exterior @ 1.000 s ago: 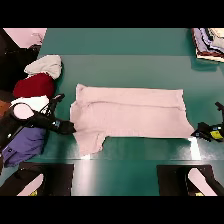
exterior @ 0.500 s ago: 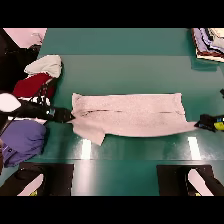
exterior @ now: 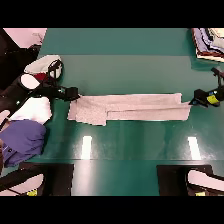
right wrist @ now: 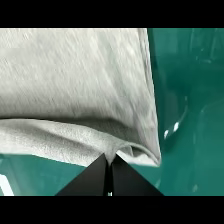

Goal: Fold the shirts.

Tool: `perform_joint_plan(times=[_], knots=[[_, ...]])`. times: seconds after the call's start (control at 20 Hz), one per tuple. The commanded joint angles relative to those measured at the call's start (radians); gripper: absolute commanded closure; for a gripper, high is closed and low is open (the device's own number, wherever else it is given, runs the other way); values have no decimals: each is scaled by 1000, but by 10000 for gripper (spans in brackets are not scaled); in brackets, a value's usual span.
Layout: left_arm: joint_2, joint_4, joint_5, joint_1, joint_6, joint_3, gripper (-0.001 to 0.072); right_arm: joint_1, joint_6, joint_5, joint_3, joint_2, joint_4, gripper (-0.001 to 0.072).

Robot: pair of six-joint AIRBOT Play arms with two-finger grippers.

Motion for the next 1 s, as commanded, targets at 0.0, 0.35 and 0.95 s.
perform_joint_plan(times=[0.0, 0.35, 0.95], knots=[[-53, -3, 107, 1, -20, 24, 684, 7, 3, -18, 112, -144, 110, 696], [-53, 22, 95, 1, -63, 82, 97, -23, -51, -34, 253, -272, 256, 153], [-66, 9, -118, -1, -20, 178, 685, -246, -272, 72, 6, -336, 339, 156]])
